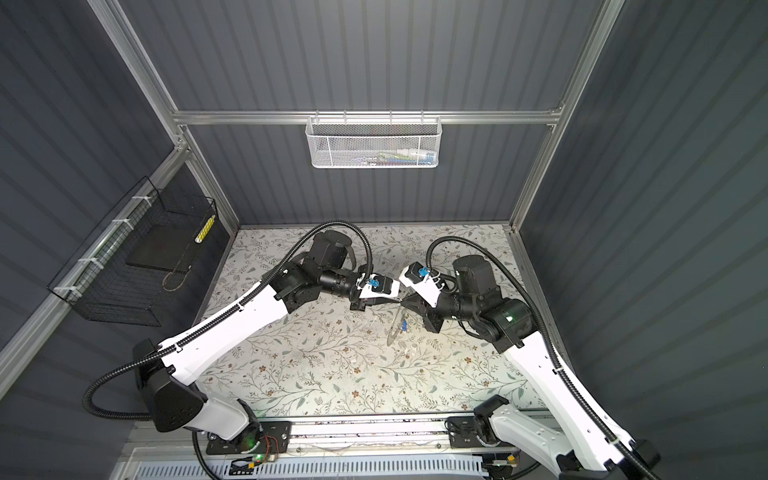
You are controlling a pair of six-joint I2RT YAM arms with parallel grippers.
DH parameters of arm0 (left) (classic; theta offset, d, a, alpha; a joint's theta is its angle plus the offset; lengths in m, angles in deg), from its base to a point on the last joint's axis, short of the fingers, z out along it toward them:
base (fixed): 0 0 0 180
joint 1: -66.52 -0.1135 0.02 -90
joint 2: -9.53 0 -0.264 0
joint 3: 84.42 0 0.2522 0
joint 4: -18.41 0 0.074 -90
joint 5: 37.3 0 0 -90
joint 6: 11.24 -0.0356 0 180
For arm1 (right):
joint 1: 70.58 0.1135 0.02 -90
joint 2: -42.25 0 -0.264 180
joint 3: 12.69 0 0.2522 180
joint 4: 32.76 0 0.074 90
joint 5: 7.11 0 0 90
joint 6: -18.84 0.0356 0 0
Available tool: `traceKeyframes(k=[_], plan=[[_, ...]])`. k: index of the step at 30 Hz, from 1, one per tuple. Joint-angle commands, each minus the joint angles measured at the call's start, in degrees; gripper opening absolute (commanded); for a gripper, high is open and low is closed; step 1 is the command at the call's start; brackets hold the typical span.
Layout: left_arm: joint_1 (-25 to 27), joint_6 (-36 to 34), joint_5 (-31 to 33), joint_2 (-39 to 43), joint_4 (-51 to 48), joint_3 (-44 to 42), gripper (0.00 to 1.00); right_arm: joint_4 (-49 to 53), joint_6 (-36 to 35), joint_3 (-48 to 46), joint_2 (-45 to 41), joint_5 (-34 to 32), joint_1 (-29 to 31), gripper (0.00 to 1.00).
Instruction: Put the keys on the keyring
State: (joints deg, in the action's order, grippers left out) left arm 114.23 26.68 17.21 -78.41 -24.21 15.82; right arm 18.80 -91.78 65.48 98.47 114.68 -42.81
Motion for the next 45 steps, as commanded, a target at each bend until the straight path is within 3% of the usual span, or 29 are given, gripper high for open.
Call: traceKeyframes(k=[1,13,19,26,33,45], plan=[[0.7,-2.0,0.2,-1.1,-3.3,2.3,0.25,-0.4,-1.0,2.0,-0.2,1.4,-0.2,0.00],[0.8,-2.6,-1.1,-1.4,-3.5,2.9,0.15,3.4,-4.3,3.6,2.4,-0.1,1.7,0.00],[0.8,-2.0,-3.0,-1.6,-3.3,2.7,0.00,2.6,-4.8,3.5,2.5,-0.9,1.7,0.03],[0.6,4.1,-3.9,-0.7,1.1,0.6,0.00,1.3,-5.4,2.5,-0.1,-5.7,1.6,0.21],[-1.7,14.9,-8.0,2.7,13.0,-4.5,0.00,-7.1,-2.2,-6.3,-8.1,-10.7,0.9,0.39],[-3.0,21.6,-9.4,5.3,22.0,-9.1,0.00,-14.1,1.6,-13.4,-11.8,-9.7,0.9,0.40]])
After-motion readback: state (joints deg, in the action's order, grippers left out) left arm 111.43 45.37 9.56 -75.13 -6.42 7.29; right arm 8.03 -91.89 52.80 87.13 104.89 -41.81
